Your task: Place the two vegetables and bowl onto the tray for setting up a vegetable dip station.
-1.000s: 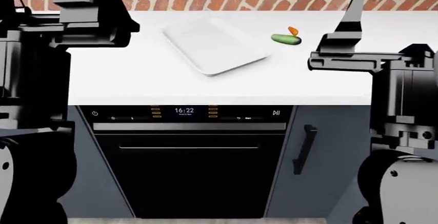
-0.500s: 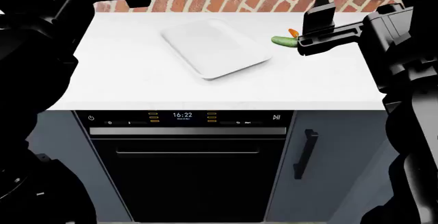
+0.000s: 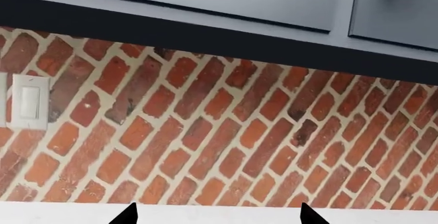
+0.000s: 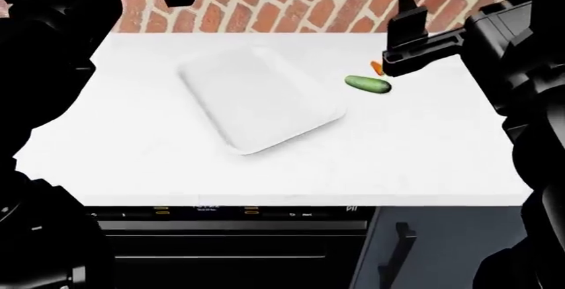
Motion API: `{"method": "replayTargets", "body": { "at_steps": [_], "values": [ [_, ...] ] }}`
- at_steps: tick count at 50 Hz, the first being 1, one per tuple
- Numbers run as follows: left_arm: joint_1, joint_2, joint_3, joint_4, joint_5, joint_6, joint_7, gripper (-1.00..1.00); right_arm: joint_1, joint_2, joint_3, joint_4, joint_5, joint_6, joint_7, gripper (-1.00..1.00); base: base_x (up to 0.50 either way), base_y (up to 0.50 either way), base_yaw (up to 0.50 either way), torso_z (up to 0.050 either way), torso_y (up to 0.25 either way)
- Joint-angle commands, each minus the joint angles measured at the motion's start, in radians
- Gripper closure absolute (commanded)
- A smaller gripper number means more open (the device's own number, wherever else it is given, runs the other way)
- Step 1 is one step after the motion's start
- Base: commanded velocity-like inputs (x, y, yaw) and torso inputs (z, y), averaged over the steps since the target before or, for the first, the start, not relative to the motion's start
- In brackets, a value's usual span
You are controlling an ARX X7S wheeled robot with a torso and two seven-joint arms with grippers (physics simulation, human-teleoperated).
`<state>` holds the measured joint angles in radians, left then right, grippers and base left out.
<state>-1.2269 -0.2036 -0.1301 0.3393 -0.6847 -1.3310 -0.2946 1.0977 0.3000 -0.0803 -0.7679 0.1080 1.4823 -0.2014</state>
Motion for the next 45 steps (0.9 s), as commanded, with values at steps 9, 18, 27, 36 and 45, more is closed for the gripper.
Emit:
{"method": "replayTargets", "body": {
  "at_steps": [9, 18, 27, 36, 45],
  "values": [
    [-0.001, -0.001, -0.002, -0.009, -0.010, 0.001, -0.007, -1.00, -0.006, 0.007, 0.004, 0.002, 0.021, 0.016, -0.013, -1.00, 0.48, -0.12, 0.00, 0.000, 0.002],
    [0.001, -0.006, -0.001, -0.008, -0.016, 0.004, -0.011, -1.00, -0.005, 0.012, -0.012, -0.002, 0.027, 0.015, -0.011, -1.00, 0.48, -0.12, 0.00, 0.000, 0.000],
    [0.005, -0.008, 0.000, -0.007, -0.024, 0.009, -0.014, -1.00, -0.016, 0.026, -0.029, -0.003, 0.026, -0.013, -0.005, -1.00, 0.50, 0.00, 0.00, 0.000, 0.001],
    [0.005, -0.011, 0.000, -0.003, -0.035, 0.005, -0.019, -1.00, -0.014, 0.031, -0.031, -0.004, 0.029, -0.015, -0.005, -1.00, 0.50, 0.00, 0.00, 0.000, 0.001],
    [0.008, -0.019, 0.008, -0.006, -0.036, 0.013, -0.020, -1.00, -0.028, 0.058, -0.079, 0.009, 0.024, -0.034, 0.004, -1.00, 0.37, 0.00, 0.00, 0.000, 0.002]
  ]
}}
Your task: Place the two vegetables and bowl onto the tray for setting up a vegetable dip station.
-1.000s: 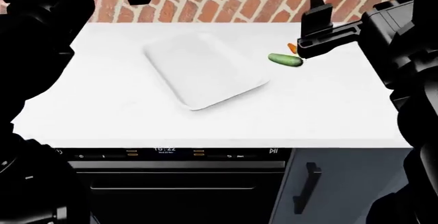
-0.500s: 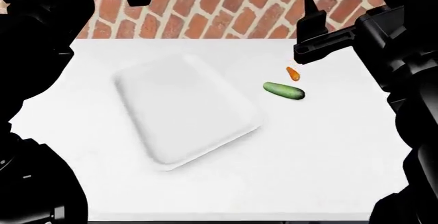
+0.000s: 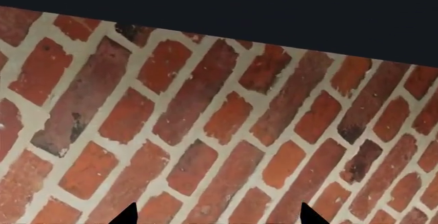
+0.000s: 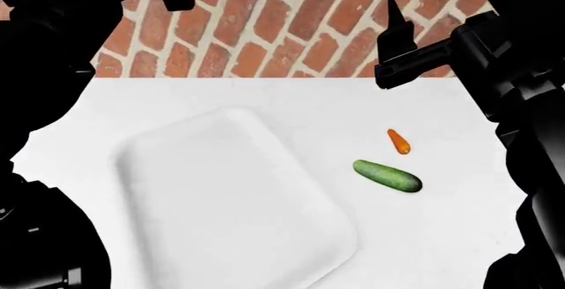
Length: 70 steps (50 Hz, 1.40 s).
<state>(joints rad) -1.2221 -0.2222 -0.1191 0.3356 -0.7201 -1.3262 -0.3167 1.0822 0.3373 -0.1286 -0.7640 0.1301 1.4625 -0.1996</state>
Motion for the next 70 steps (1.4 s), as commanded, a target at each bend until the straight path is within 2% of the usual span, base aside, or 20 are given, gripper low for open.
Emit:
{"method": "replayTargets", "body": {
  "at_steps": [1, 5, 9, 12, 15, 16, 17, 18, 20, 23, 26, 28, 32, 42, 49, 57, 70],
  "values": [
    [0.004, 0.000, -0.004, -0.003, -0.001, 0.008, 0.001, -1.00, -0.010, 0.018, -0.028, 0.004, 0.004, -0.011, 0.001, -1.00, 0.00, 0.00, 0.00, 0.000, 0.000],
    [0.005, -0.001, -0.003, -0.001, -0.005, 0.007, -0.002, -1.00, -0.006, 0.033, -0.046, 0.015, -0.002, -0.006, 0.008, -1.00, 0.00, 0.00, 0.00, 0.000, 0.000],
    [0.009, -0.002, -0.002, 0.000, -0.009, 0.008, -0.004, -1.00, 0.047, 0.115, -0.155, 0.094, -0.001, 0.035, -0.009, -1.00, 0.00, 0.00, 0.00, 0.000, 0.000],
    [0.018, -0.005, -0.006, 0.000, -0.011, 0.011, -0.003, -1.00, 0.126, 0.210, -0.247, 0.175, 0.106, 0.105, -0.158, -1.00, 0.00, 0.00, 0.00, 0.000, 0.000],
    [0.026, -0.013, -0.011, -0.001, -0.013, 0.014, -0.001, -1.00, 0.331, 0.349, -0.433, 0.394, 0.422, 0.108, -0.156, -1.00, 0.00, 0.00, 0.00, 0.000, 0.000],
    [0.028, -0.014, -0.014, 0.000, -0.015, 0.013, -0.002, -1.00, 0.407, 0.371, -0.523, 0.458, 0.469, 0.107, -0.167, -1.00, 0.00, 0.00, 0.00, 0.000, 0.000],
    [0.028, -0.014, -0.014, 0.000, -0.016, 0.013, -0.003, -1.00, 0.434, 0.380, -0.560, 0.479, 0.493, 0.105, -0.179, -1.00, 0.00, 0.00, 0.00, 0.000, 0.000],
    [0.031, -0.016, -0.017, -0.001, -0.017, 0.013, -0.003, -1.00, 0.509, 0.386, -0.677, 0.569, 0.484, 0.089, -0.259, -1.00, 0.00, 0.00, 0.00, 0.000, 0.000],
    [0.032, -0.018, -0.022, 0.002, -0.021, 0.009, -0.005, -1.00, 0.573, 0.378, -0.773, 0.678, 0.468, 0.061, -0.331, -1.00, 0.00, 0.00, 0.00, 0.000, 0.000],
    [0.034, -0.018, -0.030, 0.004, -0.028, 0.003, -0.008, -1.00, 0.648, 0.382, -0.884, 0.759, 0.514, 0.043, -0.509, -1.00, 0.00, 0.00, 0.00, 0.000, 0.000],
    [0.040, -0.021, -0.028, 0.002, -0.027, 0.010, -0.007, -1.00, 0.676, 0.385, -0.928, 0.823, 0.517, 0.036, -0.569, -1.00, 0.00, 0.00, 0.00, 0.000, 0.000],
    [0.041, -0.025, -0.026, -0.005, -0.023, 0.018, -0.006, -1.00, 0.671, 0.410, -0.934, 0.812, 0.538, 0.041, -0.592, -1.00, 0.00, 0.00, 0.00, 0.000, 0.000],
    [0.053, -0.033, -0.014, -0.017, -0.013, 0.038, 0.002, -1.00, 0.615, 0.428, -0.816, 0.841, 0.602, 0.072, -0.559, -1.00, 0.00, 0.00, 0.00, 0.000, 0.000],
    [0.071, -0.036, 0.005, -0.032, 0.001, 0.065, 0.000, -1.00, 0.539, 0.491, -0.927, 0.822, 0.794, 0.095, -0.429, -1.00, 0.00, 0.00, 0.00, 0.000, 0.000],
    [0.074, -0.039, 0.002, -0.026, -0.007, 0.060, -0.006, -1.00, 0.507, 0.478, -0.947, 0.835, 0.779, 0.019, -0.402, -1.00, 0.00, 0.00, 0.00, 0.000, 0.000],
    [0.080, -0.050, -0.003, -0.026, -0.010, 0.064, -0.007, -1.00, 0.470, 0.413, -0.950, 0.939, 0.727, -0.109, -0.400, -1.00, 0.00, 0.00, 0.00, 0.000, 0.000],
    [0.089, -0.054, 0.004, -0.023, -0.014, 0.070, -0.012, -1.00, 0.368, 0.376, -0.992, 1.003, 0.697, -0.190, -0.395, -1.00, 0.00, 0.00, 0.00, 0.000, 0.000]
  ]
}}
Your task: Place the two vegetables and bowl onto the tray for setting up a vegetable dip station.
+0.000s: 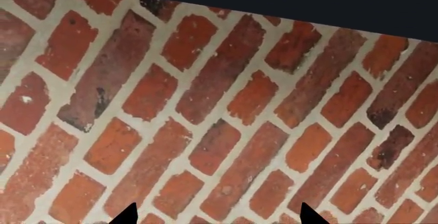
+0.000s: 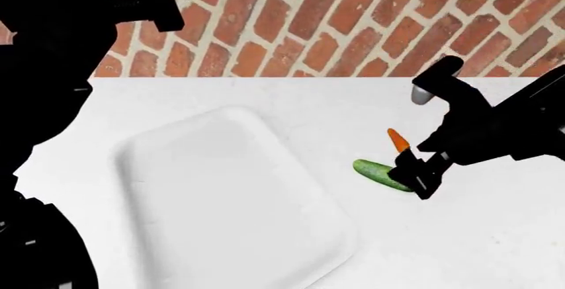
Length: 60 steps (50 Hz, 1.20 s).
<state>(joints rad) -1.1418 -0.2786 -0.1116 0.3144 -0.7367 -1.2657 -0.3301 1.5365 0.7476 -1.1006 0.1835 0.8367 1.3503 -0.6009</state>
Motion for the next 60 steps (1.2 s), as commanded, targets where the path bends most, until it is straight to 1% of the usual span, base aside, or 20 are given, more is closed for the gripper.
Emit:
{"method": "replayTargets", "body": {
  "at_steps": [1, 8, 22, 23, 36, 43, 50, 57, 60],
  "values": [
    [0.009, 0.002, -0.003, -0.004, 0.003, 0.011, 0.002, -1.00, -0.089, -0.035, -0.020, 0.060, -0.010, -0.081, 0.006, -1.00, 0.00, 0.00, 0.00, 0.000, 0.000],
    [0.012, -0.003, -0.002, 0.000, 0.000, 0.009, -0.003, -1.00, -0.151, -0.031, -0.027, 0.064, -0.004, -0.101, 0.019, -1.00, 0.00, 0.00, 0.00, 0.000, 0.000],
    [0.010, -0.009, 0.004, 0.002, -0.007, 0.011, -0.008, -1.00, -0.152, -0.023, -0.073, 0.050, -0.013, -0.068, 0.009, -1.00, 0.00, 0.00, 0.00, 0.000, 0.000],
    [0.010, -0.009, 0.006, 0.001, -0.007, 0.012, -0.008, -1.00, -0.152, -0.019, -0.075, 0.042, -0.013, -0.070, 0.006, 1.00, 0.00, 0.00, 0.00, 0.000, 0.000],
    [0.019, -0.012, 0.019, -0.008, -0.005, 0.028, -0.007, -1.00, -0.145, 0.014, -0.065, -0.003, -0.013, -0.108, 0.004, 1.00, 0.00, 0.00, 0.00, 0.000, 0.000],
    [0.022, -0.017, 0.011, -0.001, -0.014, 0.023, -0.011, -1.00, -0.115, 0.077, 0.040, -0.142, 0.042, -0.136, 0.065, 1.00, 0.00, 0.00, 0.00, 0.000, 0.000],
    [0.022, -0.017, 0.004, 0.011, -0.028, 0.012, -0.018, -1.00, -0.110, 0.149, 0.137, -0.278, 0.136, -0.120, 0.127, 1.00, 0.00, 0.00, 0.00, 0.000, 0.000],
    [0.020, -0.018, 0.002, 0.017, -0.035, 0.007, -0.025, -1.00, -0.113, 0.185, 0.198, -0.422, 0.237, -0.115, 0.148, 1.00, 0.00, 0.00, 0.00, 0.000, 0.000],
    [0.019, -0.016, 0.005, 0.014, -0.036, 0.009, -0.027, -1.00, -0.123, 0.182, 0.203, -0.479, 0.275, -0.107, 0.154, 1.00, 0.00, 0.00, 0.00, 0.000, 0.000]
  ]
}}
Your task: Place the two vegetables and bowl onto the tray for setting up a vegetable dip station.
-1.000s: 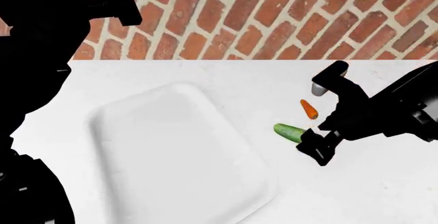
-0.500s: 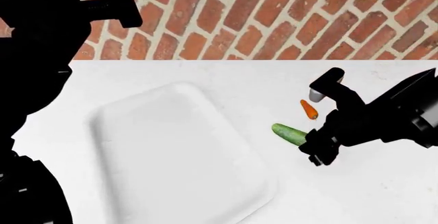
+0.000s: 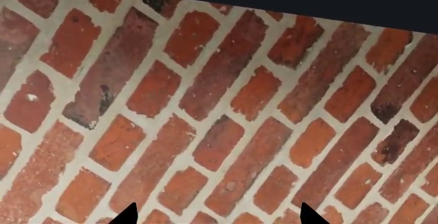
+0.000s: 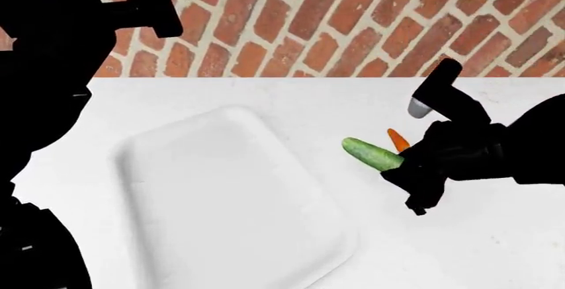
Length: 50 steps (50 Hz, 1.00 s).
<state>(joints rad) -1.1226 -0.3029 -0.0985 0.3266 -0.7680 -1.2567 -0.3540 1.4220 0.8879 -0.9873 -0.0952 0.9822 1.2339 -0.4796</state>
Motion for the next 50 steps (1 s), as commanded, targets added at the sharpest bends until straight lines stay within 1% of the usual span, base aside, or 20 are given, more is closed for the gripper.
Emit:
{"method": "replayTargets", "body": {
  "at_steps": [1, 8, 11, 16, 21, 30, 33, 43, 50],
  "values": [
    [-0.001, 0.008, -0.008, 0.002, -0.005, 0.001, -0.003, -1.00, -0.010, 0.041, 0.086, -0.213, 0.133, 0.010, 0.028, 1.00, 0.00, 0.00, 0.00, 0.000, 0.000],
    [0.002, 0.003, -0.004, -0.001, -0.005, 0.005, -0.003, -1.00, -0.010, 0.028, 0.108, -0.290, 0.194, -0.004, 0.018, 1.00, 0.00, 0.00, 0.00, 0.000, 0.000],
    [0.004, 0.003, -0.004, -0.002, -0.007, 0.007, -0.003, -1.00, 0.004, 0.023, 0.124, -0.323, 0.247, 0.018, 0.028, 1.00, 0.00, 0.00, 0.00, 0.000, 0.000],
    [0.007, -0.001, -0.004, -0.008, -0.007, 0.014, -0.001, -1.00, 0.019, 0.021, 0.163, -0.352, 0.320, 0.010, 0.030, 1.00, 0.00, 0.00, 0.00, 0.000, 0.000],
    [0.008, -0.004, -0.005, -0.009, -0.010, 0.016, -0.002, -1.00, 0.017, 0.015, 0.168, -0.374, 0.347, 0.007, 0.033, 1.00, 0.00, 0.00, 0.00, 0.000, 0.000],
    [0.012, -0.005, -0.005, -0.009, -0.015, 0.018, -0.006, -1.00, -0.016, -0.008, 0.141, -0.414, 0.348, -0.002, 0.039, 1.00, 0.00, 0.00, 0.00, 0.000, 0.000],
    [0.015, -0.003, -0.003, -0.009, -0.016, 0.020, -0.007, -1.00, -0.031, -0.026, 0.123, -0.396, 0.301, -0.028, 0.016, 1.00, 0.00, 0.00, 0.00, 0.000, 0.000],
    [0.024, -0.010, -0.002, -0.009, -0.019, 0.025, -0.009, -1.00, -0.059, -0.080, 0.095, -0.377, 0.242, -0.087, -0.025, 1.00, 0.00, 0.00, 0.00, 0.000, 0.000],
    [0.026, -0.015, -0.002, -0.012, -0.021, 0.029, -0.009, -1.00, -0.065, -0.091, 0.070, -0.386, 0.244, -0.073, -0.035, 1.00, 0.00, 0.00, 0.00, 0.000, 0.000]
  ]
}}
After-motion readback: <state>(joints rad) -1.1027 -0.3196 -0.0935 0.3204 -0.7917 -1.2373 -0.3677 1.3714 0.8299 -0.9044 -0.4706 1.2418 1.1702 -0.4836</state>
